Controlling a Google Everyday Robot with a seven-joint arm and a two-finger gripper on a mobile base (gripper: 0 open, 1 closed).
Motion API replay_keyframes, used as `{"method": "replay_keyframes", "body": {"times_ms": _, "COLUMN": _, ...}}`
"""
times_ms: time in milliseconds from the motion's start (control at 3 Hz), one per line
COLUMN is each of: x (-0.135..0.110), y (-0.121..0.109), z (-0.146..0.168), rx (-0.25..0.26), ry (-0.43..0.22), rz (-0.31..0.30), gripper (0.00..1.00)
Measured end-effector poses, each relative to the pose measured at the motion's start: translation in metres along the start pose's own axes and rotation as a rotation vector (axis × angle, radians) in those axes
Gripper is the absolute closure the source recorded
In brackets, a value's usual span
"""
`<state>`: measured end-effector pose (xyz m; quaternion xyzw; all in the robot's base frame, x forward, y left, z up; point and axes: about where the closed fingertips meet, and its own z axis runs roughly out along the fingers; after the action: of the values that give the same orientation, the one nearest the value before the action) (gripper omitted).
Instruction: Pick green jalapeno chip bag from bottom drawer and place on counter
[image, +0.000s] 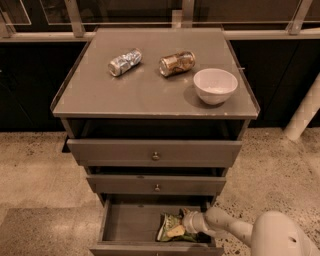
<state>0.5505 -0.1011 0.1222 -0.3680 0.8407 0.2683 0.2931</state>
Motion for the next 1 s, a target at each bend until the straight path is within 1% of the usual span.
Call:
{"method": "replay_keyframes", "body": {"times_ms": 333, "x": 0.0, "y": -0.0018, "z": 0.0005, "rx": 0.008, "ry": 0.0, "rz": 0.001, "gripper": 0.42}}
{"method": "replay_keyframes", "body": {"times_ms": 1000, "x": 0.0, "y": -0.0017, "z": 0.0006, "rx": 0.008, "ry": 0.0, "rz": 0.001, "gripper": 0.89}}
